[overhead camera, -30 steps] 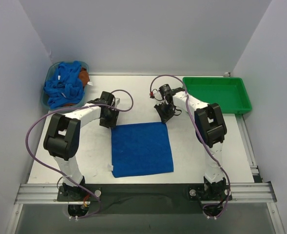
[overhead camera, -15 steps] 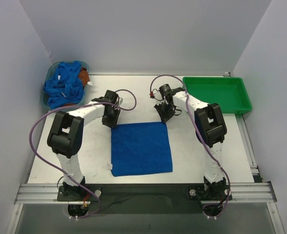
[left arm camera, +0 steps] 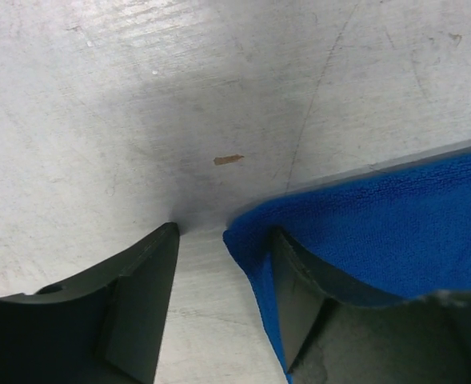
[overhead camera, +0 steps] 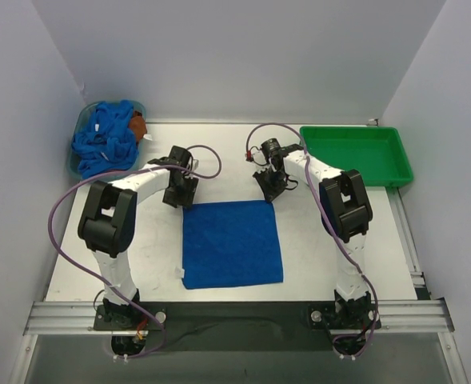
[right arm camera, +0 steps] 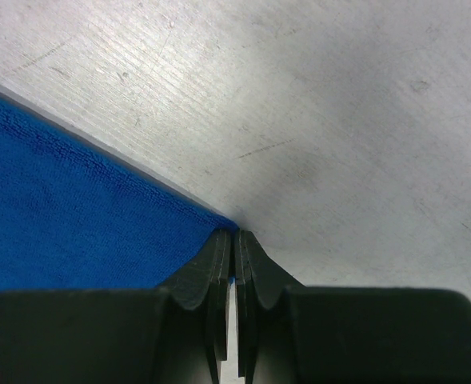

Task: Fold and stack the towels
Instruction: Fold the towel

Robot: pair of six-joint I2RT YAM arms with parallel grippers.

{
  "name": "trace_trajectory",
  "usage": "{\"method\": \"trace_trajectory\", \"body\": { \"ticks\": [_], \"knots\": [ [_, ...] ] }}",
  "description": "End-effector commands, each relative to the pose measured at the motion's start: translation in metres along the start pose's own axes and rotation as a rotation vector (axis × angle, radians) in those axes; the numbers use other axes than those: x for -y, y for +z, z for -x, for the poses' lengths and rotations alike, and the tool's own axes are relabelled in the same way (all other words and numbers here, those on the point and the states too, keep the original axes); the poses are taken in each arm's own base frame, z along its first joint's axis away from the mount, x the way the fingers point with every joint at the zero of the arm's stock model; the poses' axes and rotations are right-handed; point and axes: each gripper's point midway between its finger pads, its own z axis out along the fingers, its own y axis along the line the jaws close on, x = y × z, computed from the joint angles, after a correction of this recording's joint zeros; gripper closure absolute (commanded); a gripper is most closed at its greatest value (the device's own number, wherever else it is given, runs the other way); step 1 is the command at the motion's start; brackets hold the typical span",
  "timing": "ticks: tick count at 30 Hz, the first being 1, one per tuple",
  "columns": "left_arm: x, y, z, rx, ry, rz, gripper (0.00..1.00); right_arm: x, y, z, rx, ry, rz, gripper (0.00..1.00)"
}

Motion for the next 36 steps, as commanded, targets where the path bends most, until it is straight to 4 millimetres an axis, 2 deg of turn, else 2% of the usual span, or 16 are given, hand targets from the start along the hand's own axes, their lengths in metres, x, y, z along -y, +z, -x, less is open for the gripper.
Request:
{"method": "trace_trajectory", "body": {
  "ticks": [1,4,6,10,13,17,18,21,25,31,36],
  "knots": [
    [-0.011,0.019,-0.023,-0.100,-0.020,-0.008,0.43,-0.001,0.007,-0.046,-0.162,-0.016,-0.019,1.00],
    [-0.009,0.019,-0.018,-0.092,-0.029,-0.025,0.52,-0.001,0.008,-0.046,-0.164,-0.018,-0.020,1.00],
    [-0.001,0.022,-0.019,-0.104,-0.037,-0.067,0.58,0.000,0.008,-0.046,-0.164,-0.016,-0.021,1.00],
    [0.001,0.030,-0.028,-0.139,-0.044,-0.075,0.69,0.000,0.007,-0.045,-0.160,-0.016,-0.020,1.00],
    [0.000,0.028,-0.026,-0.134,-0.044,-0.071,0.75,0.000,0.007,-0.045,-0.161,-0.017,-0.023,1.00],
    [0.000,0.025,-0.020,-0.118,-0.042,-0.067,0.92,0.003,0.006,-0.041,-0.152,-0.011,-0.033,1.00],
    [0.000,0.025,-0.019,-0.115,-0.040,-0.070,0.99,0.005,0.006,-0.040,-0.149,-0.007,-0.036,1.00],
    [0.000,0.019,-0.009,-0.086,-0.031,-0.073,1.00,0.011,0.001,-0.032,-0.123,0.008,-0.062,1.00],
    [0.000,0.010,0.013,-0.014,-0.018,-0.076,1.00,0.030,-0.012,-0.016,-0.062,0.048,-0.123,1.00],
    [0.003,-0.012,0.060,0.141,-0.021,-0.082,1.00,0.060,-0.045,0.022,0.094,0.109,-0.242,1.00],
    [0.001,-0.023,0.098,0.278,-0.040,-0.068,1.00,0.076,-0.062,0.042,0.173,0.119,-0.288,1.00]
  ]
}}
